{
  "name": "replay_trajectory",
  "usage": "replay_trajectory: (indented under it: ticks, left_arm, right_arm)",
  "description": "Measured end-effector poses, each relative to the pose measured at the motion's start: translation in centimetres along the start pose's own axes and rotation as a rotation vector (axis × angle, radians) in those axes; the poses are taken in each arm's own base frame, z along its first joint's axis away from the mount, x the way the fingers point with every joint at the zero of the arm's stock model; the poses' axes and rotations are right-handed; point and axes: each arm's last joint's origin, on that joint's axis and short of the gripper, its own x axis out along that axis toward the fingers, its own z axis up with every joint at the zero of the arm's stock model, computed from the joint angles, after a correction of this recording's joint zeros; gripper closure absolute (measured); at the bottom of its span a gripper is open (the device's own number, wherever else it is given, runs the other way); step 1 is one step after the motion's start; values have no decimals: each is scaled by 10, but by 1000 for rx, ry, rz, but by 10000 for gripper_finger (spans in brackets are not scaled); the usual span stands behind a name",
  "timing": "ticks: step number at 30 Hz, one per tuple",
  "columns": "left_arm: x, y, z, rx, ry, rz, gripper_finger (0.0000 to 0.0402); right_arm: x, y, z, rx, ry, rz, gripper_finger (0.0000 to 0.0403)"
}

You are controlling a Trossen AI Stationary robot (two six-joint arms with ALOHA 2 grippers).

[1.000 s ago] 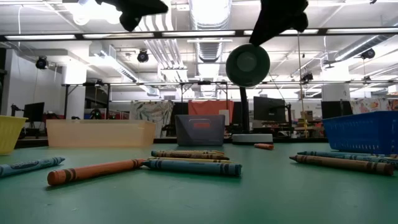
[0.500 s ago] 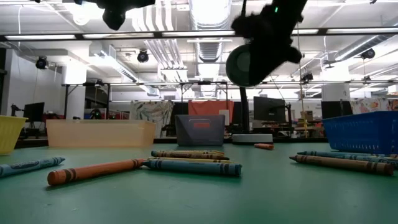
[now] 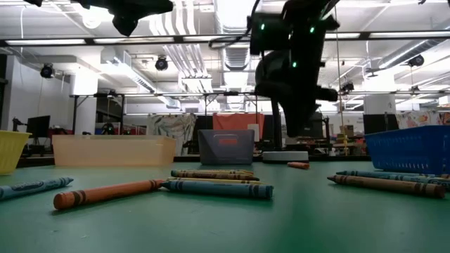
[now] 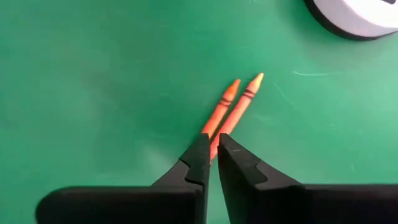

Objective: Sort crayons
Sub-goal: Put the orange crayon into the blue bin

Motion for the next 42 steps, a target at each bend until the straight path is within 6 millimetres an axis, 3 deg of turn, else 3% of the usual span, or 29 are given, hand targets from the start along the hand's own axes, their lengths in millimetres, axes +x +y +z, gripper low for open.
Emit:
replay_trajectory:
  ticks: [9, 14, 20, 25, 42]
  left_arm:
    - [0, 0, 0, 31, -2, 2, 402]
    - [0, 0, 1, 41, -7, 3, 402]
    - [0, 1, 1, 45, -8, 18, 402]
    - [0, 2, 1, 49, -9, 45, 402]
    - [0, 2, 1, 55, -8, 56, 402]
  right_arm:
    - [31, 1, 3, -5, 53, -58, 389]
    - [43, 3, 4, -6, 68, -73, 364]
    - [46, 3, 4, 4, 36, -111, 301]
    - [47, 6, 7, 20, -1, -95, 273]
    - [53, 4, 3, 27, -8, -89, 266]
